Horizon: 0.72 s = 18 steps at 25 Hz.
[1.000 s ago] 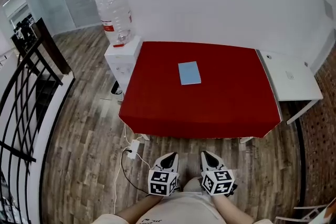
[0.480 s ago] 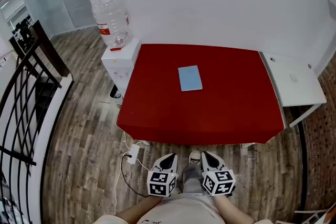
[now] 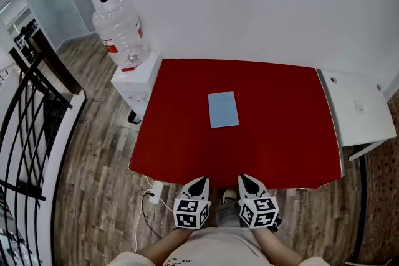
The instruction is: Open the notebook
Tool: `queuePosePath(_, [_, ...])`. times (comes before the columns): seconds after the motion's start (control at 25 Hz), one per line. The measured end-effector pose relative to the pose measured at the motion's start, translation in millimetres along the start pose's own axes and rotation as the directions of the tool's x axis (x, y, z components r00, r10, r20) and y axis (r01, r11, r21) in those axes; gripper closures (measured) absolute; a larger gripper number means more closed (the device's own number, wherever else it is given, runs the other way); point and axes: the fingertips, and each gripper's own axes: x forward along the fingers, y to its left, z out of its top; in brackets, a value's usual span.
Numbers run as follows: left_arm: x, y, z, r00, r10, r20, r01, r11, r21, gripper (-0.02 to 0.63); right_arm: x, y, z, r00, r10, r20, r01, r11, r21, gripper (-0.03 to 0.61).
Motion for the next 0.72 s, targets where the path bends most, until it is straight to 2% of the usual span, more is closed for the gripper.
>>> queuePosePath(0.28, [77.1,0.0,46.9,1.000,0.022,0.009,-0.022,0.999,-0.035,0.607,51.6,-47.8,41.7,0.998,0.048,-0.028,-0.049,0.998,-0.033,0.572])
queuePosePath(0.48, [102.6,4.6,65.2,1.000,0.029,0.006,-0.029,0.999,-0.045,0.607,73.9,-67.2,56.4,0.997,0.053,-0.048,-0.054,0.998,-0.013,0.572])
queuePosePath(0.72, [123.1,22.0,81.0,1.000,0.028,-0.008,-0.028,0.998,-0.047,0.607,99.2,-67.5,68.9,0.996,0.071,-0.063,-0.071,0.997,0.007,0.572])
